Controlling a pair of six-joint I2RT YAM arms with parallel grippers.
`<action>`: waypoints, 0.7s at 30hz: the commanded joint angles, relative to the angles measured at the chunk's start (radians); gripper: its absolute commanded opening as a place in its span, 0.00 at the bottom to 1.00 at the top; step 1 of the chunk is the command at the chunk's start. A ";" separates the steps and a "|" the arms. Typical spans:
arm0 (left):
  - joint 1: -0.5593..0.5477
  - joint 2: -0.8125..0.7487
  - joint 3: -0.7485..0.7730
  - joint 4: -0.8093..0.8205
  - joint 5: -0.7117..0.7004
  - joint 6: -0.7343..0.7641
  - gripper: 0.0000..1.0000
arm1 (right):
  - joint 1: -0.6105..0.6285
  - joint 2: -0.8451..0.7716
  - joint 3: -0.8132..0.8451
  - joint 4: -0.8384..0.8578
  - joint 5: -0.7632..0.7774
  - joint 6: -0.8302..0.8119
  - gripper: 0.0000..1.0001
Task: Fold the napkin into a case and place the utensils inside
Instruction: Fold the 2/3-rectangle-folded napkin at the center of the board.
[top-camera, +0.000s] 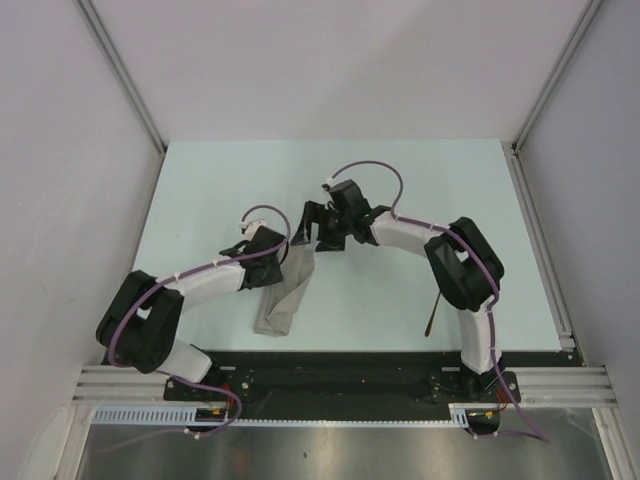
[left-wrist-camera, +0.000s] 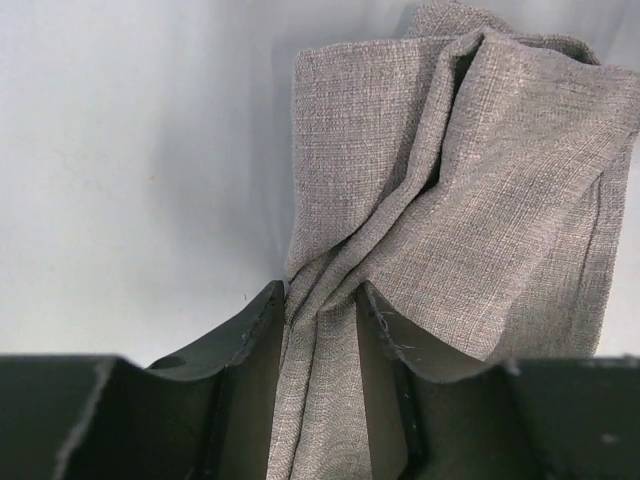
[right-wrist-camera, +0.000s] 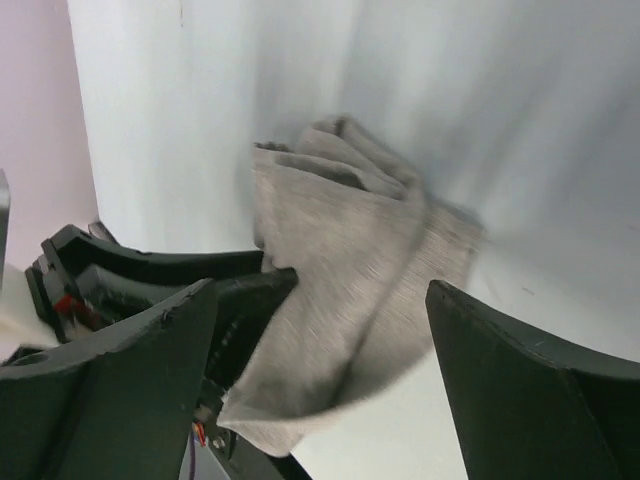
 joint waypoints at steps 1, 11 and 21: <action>0.018 -0.033 -0.032 0.036 -0.002 0.027 0.38 | -0.057 -0.137 -0.144 -0.012 0.027 -0.024 0.89; 0.018 -0.079 -0.072 0.050 0.023 0.022 0.38 | -0.045 -0.121 -0.324 0.219 -0.067 0.087 0.59; 0.018 -0.105 -0.066 0.040 0.018 0.031 0.37 | -0.023 -0.028 -0.349 0.380 -0.095 0.196 0.42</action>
